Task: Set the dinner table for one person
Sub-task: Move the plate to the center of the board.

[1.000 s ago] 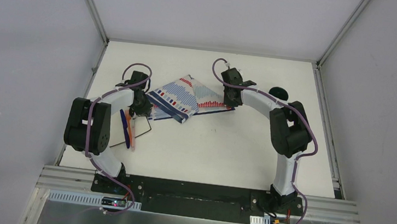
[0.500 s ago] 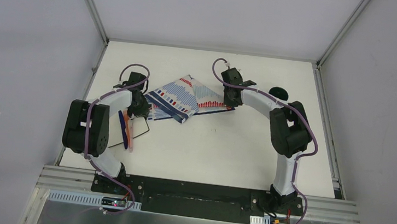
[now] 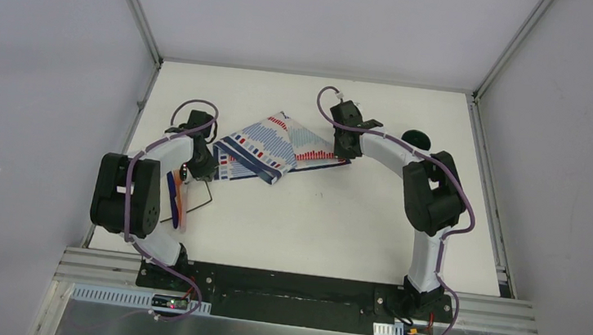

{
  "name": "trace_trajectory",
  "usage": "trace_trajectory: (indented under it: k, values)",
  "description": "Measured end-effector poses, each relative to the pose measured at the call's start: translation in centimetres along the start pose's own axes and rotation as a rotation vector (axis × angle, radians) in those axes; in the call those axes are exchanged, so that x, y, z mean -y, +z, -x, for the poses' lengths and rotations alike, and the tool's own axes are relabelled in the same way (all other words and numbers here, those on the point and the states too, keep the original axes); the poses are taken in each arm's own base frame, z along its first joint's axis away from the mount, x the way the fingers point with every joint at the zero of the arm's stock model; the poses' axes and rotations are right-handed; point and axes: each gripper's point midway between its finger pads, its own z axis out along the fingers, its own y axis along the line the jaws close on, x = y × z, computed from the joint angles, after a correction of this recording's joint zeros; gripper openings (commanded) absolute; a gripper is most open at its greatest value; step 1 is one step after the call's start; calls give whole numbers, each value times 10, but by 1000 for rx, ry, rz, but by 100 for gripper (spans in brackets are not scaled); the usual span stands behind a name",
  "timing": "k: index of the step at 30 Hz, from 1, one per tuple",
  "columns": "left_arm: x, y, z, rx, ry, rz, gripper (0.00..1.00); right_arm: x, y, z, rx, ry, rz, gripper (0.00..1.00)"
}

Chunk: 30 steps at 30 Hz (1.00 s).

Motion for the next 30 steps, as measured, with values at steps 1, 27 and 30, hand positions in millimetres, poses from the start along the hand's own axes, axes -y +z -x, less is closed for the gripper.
trace_trajectory:
  k: [1, 27, 30]
  values:
    - [-1, 0, 0, -1, 1, 3, 0, 0, 0, 0, 0, 0, 0, 0]
    - [109, -98, 50, 194, 152, -235, 22, -4, -15, 35, 72, 0, 3, 51]
    - [126, -110, 49, 214, 181, -277, 21, -1, -19, 43, 87, -4, -14, 52]
